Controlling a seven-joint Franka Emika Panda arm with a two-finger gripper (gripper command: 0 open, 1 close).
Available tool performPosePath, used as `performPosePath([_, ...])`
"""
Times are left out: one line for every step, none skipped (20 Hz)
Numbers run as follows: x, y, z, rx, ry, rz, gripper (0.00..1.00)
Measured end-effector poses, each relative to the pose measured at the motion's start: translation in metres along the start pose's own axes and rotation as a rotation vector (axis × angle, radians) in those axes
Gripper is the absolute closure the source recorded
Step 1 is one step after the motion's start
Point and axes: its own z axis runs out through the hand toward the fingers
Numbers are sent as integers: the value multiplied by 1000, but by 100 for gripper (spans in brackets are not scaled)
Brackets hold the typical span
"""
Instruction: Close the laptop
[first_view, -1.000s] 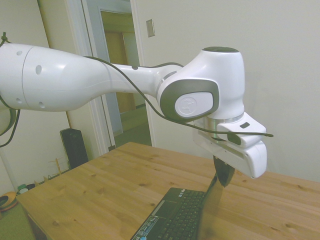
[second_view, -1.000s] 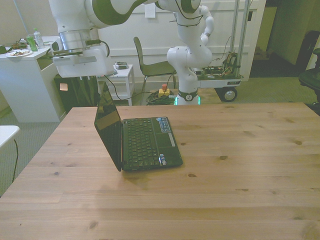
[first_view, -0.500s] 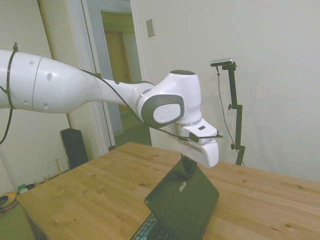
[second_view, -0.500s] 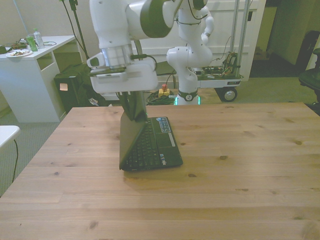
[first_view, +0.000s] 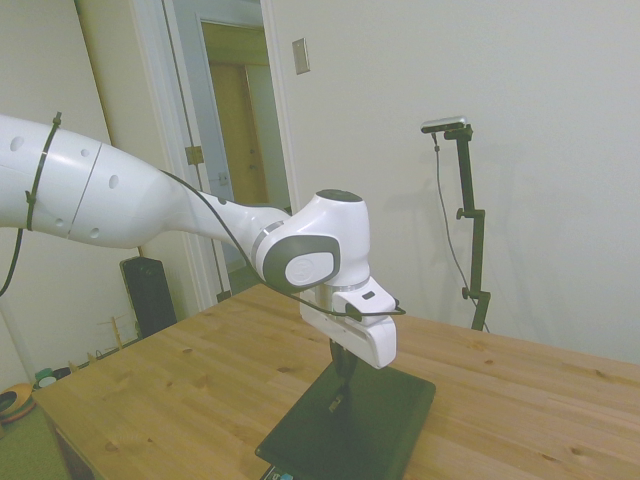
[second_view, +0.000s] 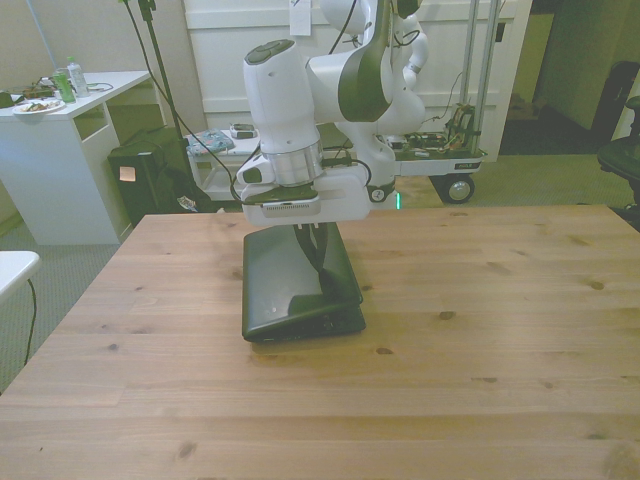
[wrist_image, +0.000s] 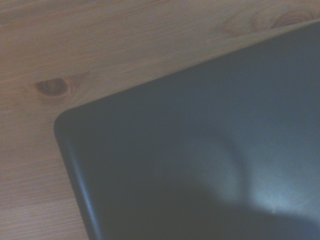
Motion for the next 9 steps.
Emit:
performPosePath([1,2,2,-3,-3,3,100])
performPosePath([1,4,6,-9,-8,7,100])
performPosePath([2,5,12,-16,-15,11,100])
performPosePath([4,7,18,-23,-21,14,100])
performPosePath([5,7,23,-28,-24,16,100])
performPosePath([6,7,25,-29,-22,17,100])
performPosePath([6,7,25,-27,-20,17,100])
performPosePath([6,7,22,-23,-15,16,100])
performPosePath([5,5,15,-13,-6,12,100])
